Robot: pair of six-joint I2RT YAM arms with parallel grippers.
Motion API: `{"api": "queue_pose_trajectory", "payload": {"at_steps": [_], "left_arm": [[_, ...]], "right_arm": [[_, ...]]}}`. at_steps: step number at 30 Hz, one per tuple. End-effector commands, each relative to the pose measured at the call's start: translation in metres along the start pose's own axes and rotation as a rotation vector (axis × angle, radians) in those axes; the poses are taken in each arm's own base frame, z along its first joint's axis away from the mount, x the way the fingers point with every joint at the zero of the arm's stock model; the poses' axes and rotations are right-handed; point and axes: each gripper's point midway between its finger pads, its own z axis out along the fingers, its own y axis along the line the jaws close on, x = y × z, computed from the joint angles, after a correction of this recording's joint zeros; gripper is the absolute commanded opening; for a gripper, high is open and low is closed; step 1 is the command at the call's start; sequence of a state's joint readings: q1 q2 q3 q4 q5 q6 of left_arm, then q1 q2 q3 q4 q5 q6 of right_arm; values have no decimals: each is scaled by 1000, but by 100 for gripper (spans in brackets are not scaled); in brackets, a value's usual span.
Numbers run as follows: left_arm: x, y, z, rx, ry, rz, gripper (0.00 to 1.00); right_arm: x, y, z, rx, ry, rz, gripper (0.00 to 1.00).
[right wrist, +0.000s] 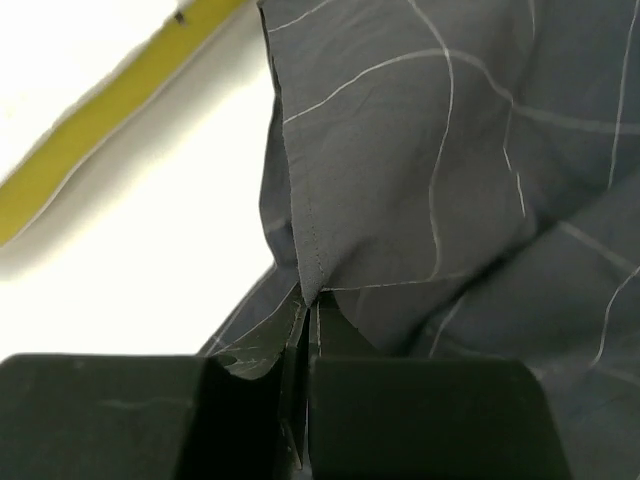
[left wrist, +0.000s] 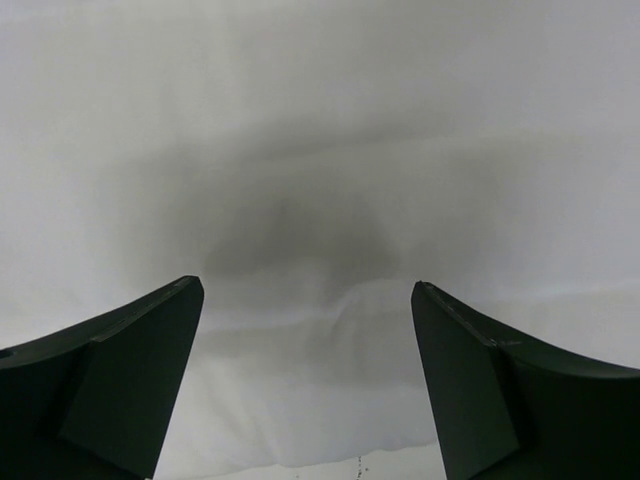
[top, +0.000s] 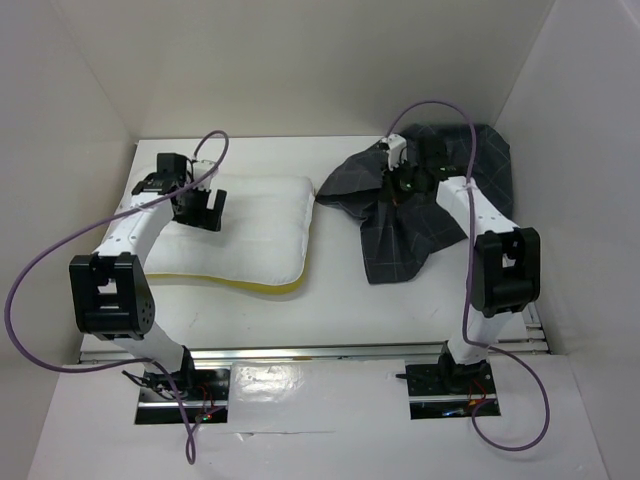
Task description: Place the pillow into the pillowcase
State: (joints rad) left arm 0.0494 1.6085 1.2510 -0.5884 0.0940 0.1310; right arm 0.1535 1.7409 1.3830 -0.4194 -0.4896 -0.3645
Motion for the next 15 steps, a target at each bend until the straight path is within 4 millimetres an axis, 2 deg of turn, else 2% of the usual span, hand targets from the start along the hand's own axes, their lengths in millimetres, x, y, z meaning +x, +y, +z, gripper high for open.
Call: {"api": "queue_pose_trajectory", "payload": {"at_steps": [1,3,5,6,7,10,11,12,15], "left_arm": [[-29,-14,-24,72,-86,152,100],[-39,-21,-32,105,-110,206,100],[-41,-30,-33,178,-106,281,100],[-31,-40,-27,227,-49,306,100],[-38,-40,-29,239,-54,330,100],[-36,-47,-22,276,-19,411,100],[-36,-47,-20,274,-12,451,100],[-34,-46,-16,279,-3,466,100],[-40,-51,-10,260,-24,584,100]], "right_arm": [[-11,2,-20,-60,-12,15,0],[-10,3,-22,-72,-12,26,0],[-10,3,-26,-91,-11,31,0],[-10,2,-27,-94,-16,36,0],[-17,3,-31,-104,-29,31,0],[-21,0,-35,-136,-40,44,0],[-28,0,-37,-140,-57,43,0],[-23,1,-34,-148,-39,57,0],[-27,3,-36,-156,-45,64,0]]}}
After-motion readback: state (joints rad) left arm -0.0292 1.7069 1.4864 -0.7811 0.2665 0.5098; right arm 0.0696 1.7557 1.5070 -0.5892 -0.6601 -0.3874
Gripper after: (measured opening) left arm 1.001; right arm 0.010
